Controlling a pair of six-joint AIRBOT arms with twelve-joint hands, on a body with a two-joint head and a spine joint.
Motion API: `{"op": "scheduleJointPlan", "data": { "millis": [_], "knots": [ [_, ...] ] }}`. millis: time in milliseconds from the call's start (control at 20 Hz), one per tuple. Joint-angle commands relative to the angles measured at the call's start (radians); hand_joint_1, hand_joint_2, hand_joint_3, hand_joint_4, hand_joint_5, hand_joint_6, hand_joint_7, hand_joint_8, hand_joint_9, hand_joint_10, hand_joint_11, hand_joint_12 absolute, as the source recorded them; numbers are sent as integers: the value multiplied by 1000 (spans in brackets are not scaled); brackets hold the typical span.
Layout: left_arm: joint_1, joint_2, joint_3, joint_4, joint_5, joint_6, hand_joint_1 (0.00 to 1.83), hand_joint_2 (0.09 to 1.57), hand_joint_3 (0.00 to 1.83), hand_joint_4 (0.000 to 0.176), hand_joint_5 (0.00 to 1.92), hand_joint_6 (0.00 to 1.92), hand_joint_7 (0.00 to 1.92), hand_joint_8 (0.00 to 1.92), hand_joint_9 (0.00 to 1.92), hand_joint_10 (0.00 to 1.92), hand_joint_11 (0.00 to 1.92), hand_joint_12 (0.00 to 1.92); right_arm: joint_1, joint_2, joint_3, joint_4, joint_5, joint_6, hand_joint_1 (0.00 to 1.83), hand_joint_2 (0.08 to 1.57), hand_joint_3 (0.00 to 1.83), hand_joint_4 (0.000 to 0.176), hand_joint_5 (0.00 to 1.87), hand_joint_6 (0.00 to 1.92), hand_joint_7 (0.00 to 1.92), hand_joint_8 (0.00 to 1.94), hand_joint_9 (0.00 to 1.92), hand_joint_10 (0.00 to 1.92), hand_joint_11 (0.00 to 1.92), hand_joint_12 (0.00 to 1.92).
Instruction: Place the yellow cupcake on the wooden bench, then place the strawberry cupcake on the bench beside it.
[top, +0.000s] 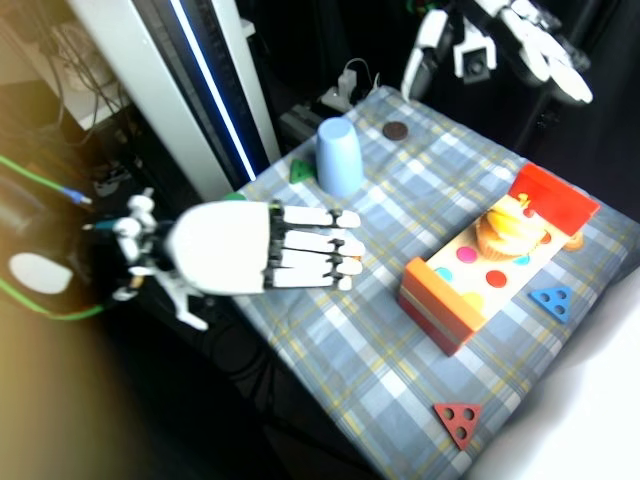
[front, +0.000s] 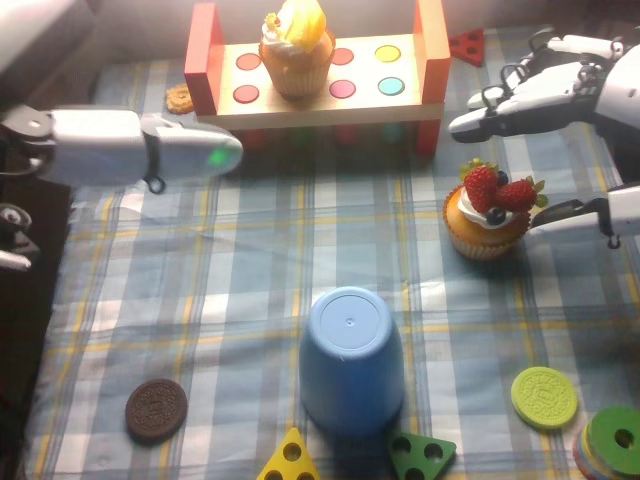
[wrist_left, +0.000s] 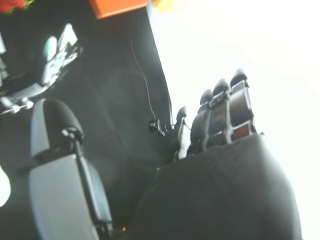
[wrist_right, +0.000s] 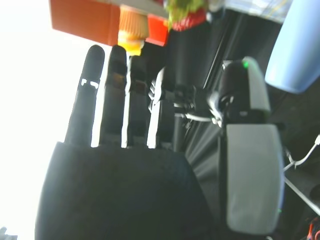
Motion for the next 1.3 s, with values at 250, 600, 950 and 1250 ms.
{"op": "scheduleJointPlan", "data": {
  "millis": [250, 600, 950, 1250],
  "knots": [
    [50, 23, -20, 32, -227, -116, 830, 782, 0, 176, 6, 2, 51, 12, 45, 13, 100, 50, 57, -57, 51, -37, -45, 14, 885, 969, 3, 131, 492, 0, 409, 0, 405, 5, 0, 919],
    [108, 34, -22, 10, -254, -190, 763, 798, 0, 171, 78, 3, 151, 3, 137, 7, 0, 552, 101, -111, 81, -81, -96, 16, 1103, 951, 3, 0, 834, 19, 1052, 172, 741, 1094, 495, 1625],
    [140, 41, -24, 0, -263, -214, 768, 819, 0, 173, 66, 0, 105, 2, 73, 2, 0, 226, 112, -73, 55, -70, 25, 54, 1259, 1138, 0, 0, 943, 807, 961, 1282, 884, 1296, 738, 1560],
    [159, 42, -24, -9, -271, -224, 830, 800, 0, 174, 79, 1, 96, 1, 68, 3, 0, 132, 199, -24, 34, -34, 199, 51, 1240, 1135, 1, 0, 928, 878, 980, 1201, 909, 904, 677, 1390]
  ]
}}
